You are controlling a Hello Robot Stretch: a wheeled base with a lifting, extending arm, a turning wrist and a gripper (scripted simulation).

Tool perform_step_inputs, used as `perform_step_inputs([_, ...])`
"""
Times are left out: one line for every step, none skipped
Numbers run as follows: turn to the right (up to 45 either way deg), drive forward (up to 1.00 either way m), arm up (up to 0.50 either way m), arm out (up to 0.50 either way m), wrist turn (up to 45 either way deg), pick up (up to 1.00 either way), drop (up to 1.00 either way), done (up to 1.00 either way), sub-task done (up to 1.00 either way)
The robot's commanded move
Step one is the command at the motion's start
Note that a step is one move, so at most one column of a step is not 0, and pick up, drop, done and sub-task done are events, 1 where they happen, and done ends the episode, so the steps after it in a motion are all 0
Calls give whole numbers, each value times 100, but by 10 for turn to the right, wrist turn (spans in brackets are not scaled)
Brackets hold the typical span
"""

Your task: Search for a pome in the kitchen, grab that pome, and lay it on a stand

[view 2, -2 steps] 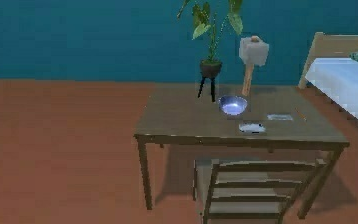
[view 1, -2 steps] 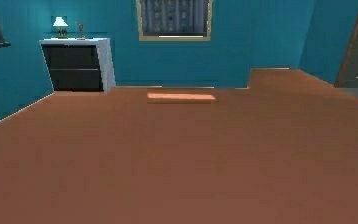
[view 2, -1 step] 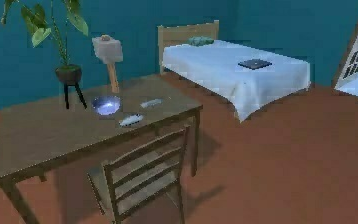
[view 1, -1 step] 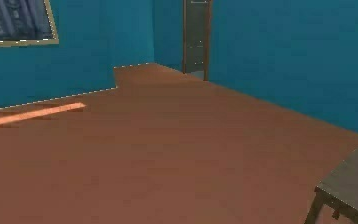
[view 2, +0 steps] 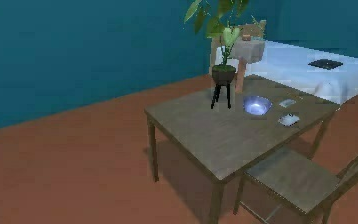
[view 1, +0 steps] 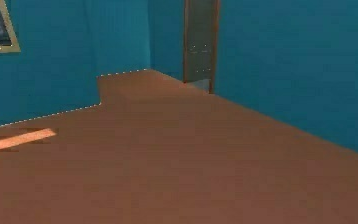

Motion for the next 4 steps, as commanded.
perform_step_inputs([240, 0, 0, 0, 0, 0, 0, 0, 0])
perform_step_inputs([0, 10, 0, 0, 0, 0, 0, 0, 0])
perform_step_inputs([300, 0, 0, 0, 0, 0, 0, 0, 0])
perform_step_inputs([0, 100, 0, 0, 0, 0, 0, 0, 0])
